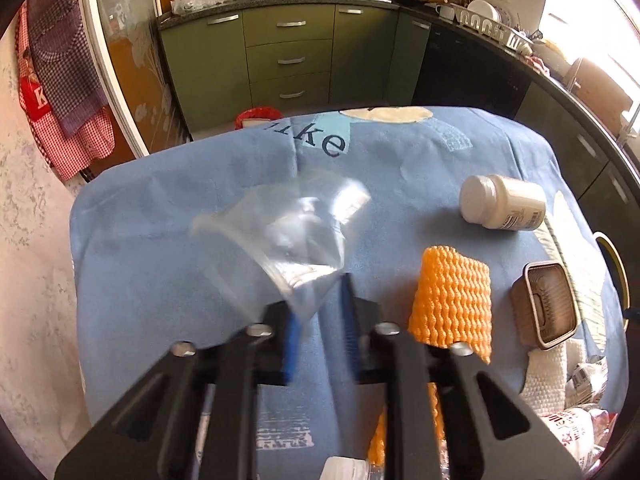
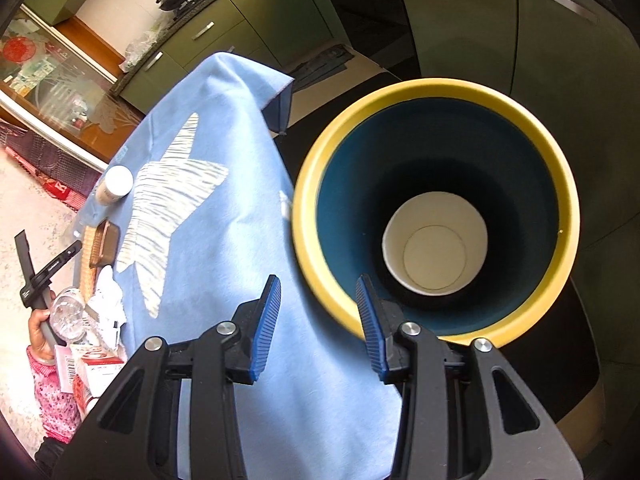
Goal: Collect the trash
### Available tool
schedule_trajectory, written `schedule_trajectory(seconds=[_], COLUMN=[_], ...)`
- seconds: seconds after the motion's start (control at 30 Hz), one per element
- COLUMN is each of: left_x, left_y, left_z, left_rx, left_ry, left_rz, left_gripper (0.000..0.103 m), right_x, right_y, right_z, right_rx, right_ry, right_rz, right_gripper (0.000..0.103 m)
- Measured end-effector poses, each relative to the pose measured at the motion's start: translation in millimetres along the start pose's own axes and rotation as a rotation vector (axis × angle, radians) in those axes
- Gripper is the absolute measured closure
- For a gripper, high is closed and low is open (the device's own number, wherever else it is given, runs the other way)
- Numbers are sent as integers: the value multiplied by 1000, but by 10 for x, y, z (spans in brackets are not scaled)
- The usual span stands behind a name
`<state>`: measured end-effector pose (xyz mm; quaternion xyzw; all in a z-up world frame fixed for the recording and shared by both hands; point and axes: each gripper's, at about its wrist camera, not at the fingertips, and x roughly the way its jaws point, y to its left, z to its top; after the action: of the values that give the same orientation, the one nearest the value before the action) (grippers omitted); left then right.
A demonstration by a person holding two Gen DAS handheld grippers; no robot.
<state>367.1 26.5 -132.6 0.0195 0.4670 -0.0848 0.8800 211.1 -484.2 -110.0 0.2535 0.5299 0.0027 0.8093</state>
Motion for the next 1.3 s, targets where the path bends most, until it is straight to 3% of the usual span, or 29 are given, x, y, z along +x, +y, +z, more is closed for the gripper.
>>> schedule_trajectory(seconds=[0.2,0.37,0.5,0.77,1.03,1.23,1.3], left_x=[-519,-1034,-1425,-1874,-1596,-991,-785], left_y=[-116,-392,-832,-2257,-3770,-4706,-4893], left_z=[-49,-154,-267,-669,-784,-596,-535], left_rx=[36,100,177,400,599,647,646], left_ry=[-134,-192,-198,-145,-14,43,64], left_rz=[-2,-64,-149,-395,-514,-493,-485], left_gripper=[97,97,97,97,97,97,88], right_x=[-62,-135,-246,-657,-1036,-1227,-1254], right_y=[40,41,44,-136,-494,-838,-954], right_z=[-68,-138,-202,-432,-682,-920,-1000], right_rx=[-5,-10,-17,-15,15,69,92], right_ry=[-19,-37,-72,-196,-288,-329,-334], right_rz=[29,47,26,-47,-89,-86,-79], right_gripper=[65,65,65,65,65,65,63])
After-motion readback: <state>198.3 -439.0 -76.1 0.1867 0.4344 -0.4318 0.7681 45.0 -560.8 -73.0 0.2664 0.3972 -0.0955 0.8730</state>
